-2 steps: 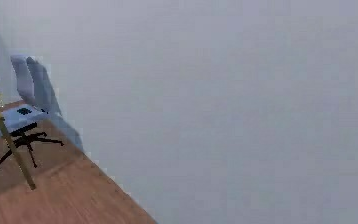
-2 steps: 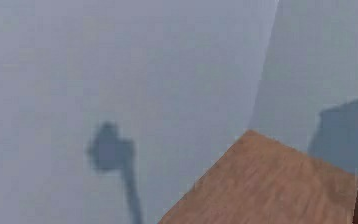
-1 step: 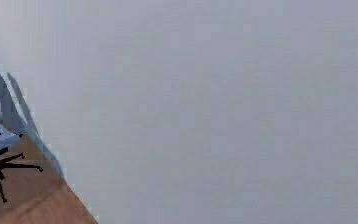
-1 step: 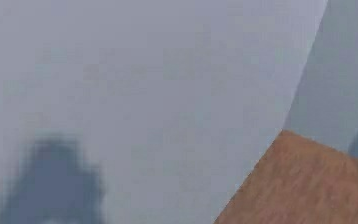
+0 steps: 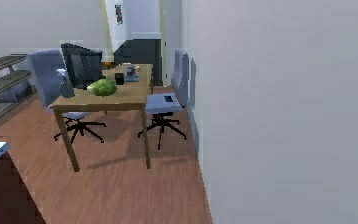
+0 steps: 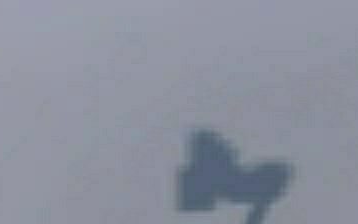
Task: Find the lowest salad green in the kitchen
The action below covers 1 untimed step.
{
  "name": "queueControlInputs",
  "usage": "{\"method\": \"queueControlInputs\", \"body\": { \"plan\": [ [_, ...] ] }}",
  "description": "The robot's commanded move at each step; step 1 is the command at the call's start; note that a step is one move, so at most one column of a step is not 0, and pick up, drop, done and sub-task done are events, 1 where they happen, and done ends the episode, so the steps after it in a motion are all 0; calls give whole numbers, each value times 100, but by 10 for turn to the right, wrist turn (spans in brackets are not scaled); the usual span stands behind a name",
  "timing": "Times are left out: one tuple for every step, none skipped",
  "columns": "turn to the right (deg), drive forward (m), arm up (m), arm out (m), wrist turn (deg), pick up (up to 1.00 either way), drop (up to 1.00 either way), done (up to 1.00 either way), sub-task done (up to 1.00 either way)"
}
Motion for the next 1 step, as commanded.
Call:
{"method": "queueControlInputs", "body": {
  "plan": [
    [-150, 0, 0, 0, 0, 0, 0, 0, 0]
  ]
}}
